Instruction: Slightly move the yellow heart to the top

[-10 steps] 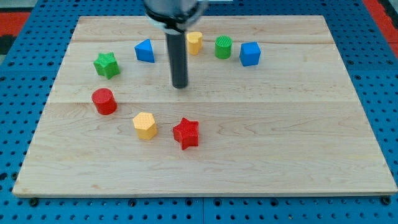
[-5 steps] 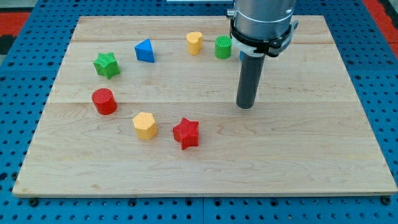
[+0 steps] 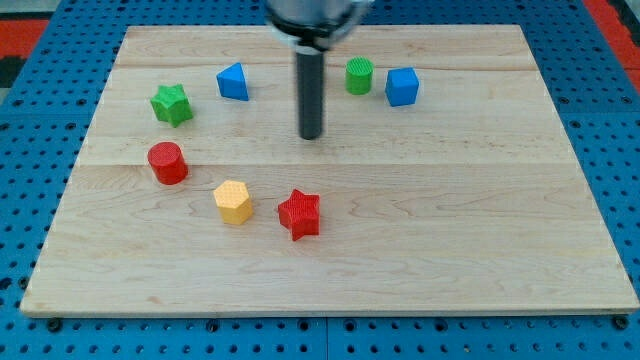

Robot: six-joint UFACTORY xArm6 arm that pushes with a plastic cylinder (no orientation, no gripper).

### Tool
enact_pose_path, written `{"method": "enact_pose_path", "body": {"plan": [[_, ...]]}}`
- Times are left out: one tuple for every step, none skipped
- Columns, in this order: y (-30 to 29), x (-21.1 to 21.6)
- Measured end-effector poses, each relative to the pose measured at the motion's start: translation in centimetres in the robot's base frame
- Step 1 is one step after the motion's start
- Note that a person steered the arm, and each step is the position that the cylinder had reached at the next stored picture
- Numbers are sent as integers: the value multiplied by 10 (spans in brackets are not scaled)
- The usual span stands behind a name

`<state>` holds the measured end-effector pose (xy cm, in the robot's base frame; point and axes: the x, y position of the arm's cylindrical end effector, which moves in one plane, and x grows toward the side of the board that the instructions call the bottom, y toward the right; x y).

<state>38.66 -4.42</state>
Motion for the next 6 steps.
{"method": "enact_pose_path", "body": {"plan": [[18, -23], [44, -40], [42, -68], [41, -86], [34, -82], [48, -44]]}}
